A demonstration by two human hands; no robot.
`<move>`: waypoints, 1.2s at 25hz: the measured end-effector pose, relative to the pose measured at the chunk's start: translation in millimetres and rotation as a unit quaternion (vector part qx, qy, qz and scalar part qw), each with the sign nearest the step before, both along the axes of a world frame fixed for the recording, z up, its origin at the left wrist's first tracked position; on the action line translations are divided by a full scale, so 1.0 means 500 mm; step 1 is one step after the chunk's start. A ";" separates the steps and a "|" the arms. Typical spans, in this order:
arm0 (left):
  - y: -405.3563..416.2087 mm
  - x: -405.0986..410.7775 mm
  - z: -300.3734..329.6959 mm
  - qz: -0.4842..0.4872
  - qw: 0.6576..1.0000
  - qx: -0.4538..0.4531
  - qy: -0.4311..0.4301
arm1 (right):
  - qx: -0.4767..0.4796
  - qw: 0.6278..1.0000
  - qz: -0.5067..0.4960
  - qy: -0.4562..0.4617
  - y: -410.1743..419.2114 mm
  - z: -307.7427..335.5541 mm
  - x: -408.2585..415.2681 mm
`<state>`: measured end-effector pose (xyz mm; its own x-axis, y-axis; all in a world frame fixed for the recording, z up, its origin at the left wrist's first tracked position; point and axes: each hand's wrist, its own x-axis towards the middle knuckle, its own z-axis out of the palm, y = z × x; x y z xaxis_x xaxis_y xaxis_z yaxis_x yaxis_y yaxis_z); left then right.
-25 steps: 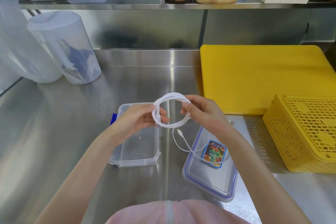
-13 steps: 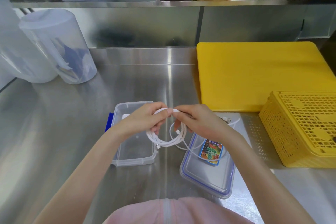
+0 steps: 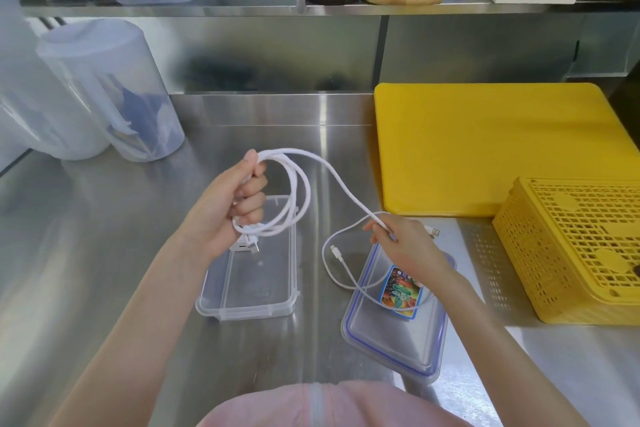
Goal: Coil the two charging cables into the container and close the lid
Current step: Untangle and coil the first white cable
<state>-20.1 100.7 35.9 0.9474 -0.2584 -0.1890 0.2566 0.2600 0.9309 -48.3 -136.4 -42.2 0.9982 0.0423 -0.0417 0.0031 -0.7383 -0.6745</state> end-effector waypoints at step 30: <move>-0.105 -0.051 -0.081 0.044 0.990 0.132 -0.035 | 0.713 0.659 -0.040 0.237 0.117 0.064 -0.018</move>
